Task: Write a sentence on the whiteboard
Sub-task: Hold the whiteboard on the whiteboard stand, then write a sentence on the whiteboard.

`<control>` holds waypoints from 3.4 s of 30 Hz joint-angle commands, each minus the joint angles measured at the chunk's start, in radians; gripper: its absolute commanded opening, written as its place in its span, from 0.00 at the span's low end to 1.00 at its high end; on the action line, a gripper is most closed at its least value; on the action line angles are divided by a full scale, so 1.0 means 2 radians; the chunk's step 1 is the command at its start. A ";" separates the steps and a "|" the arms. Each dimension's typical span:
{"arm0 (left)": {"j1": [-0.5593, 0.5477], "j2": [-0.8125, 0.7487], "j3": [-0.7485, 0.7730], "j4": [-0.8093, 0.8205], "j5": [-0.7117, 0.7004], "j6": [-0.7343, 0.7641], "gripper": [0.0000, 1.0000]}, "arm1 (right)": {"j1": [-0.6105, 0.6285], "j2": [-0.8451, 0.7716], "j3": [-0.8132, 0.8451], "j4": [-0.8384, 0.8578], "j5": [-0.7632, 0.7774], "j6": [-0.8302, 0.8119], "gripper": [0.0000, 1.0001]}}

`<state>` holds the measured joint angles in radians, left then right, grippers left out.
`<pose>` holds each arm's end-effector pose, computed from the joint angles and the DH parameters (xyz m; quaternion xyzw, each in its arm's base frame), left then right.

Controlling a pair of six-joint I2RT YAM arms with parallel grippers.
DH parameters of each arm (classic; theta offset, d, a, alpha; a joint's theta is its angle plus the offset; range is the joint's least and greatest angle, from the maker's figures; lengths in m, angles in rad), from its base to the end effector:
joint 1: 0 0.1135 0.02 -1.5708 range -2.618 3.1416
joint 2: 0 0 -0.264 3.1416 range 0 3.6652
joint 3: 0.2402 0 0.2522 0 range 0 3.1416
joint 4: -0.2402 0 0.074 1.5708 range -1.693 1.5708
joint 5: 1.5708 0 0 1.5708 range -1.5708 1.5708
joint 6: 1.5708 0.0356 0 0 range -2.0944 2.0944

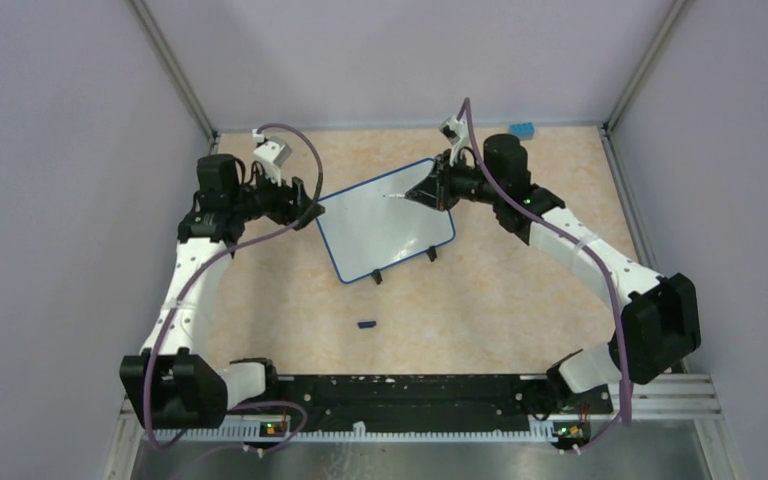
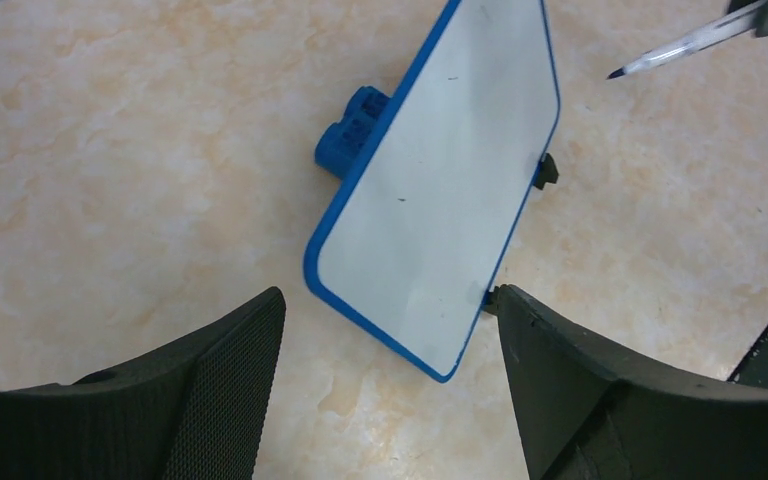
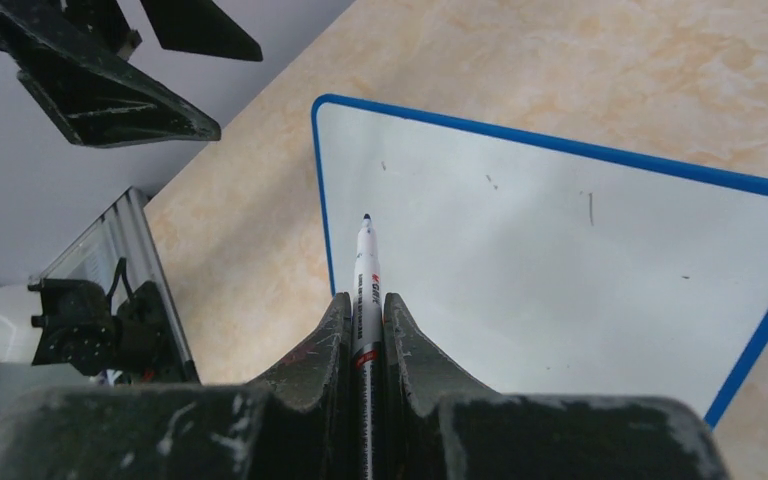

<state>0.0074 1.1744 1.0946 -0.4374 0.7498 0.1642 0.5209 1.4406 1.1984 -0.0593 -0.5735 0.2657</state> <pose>0.2542 -0.0224 0.3478 0.2465 0.7875 -0.2753 0.4933 0.2828 0.1845 0.3439 -0.2646 0.7448 0.4283 0.4380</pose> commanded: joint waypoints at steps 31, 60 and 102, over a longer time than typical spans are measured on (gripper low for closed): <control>0.015 0.116 -0.011 0.019 0.085 0.001 0.13 | 0.070 0.009 -0.051 0.126 0.020 -0.108 0.00; 0.015 0.197 0.037 -0.021 0.085 0.027 0.01 | 0.103 0.055 -0.007 0.103 0.069 -0.184 0.00; 0.031 0.232 0.089 -0.091 0.171 0.084 0.00 | 0.172 0.067 0.070 -0.009 0.180 -0.266 0.00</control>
<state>0.0643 1.6070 1.2228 -0.5957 1.0889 0.2592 0.8623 1.5795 1.2842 -0.0765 -0.2310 -0.2699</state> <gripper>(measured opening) 0.043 0.087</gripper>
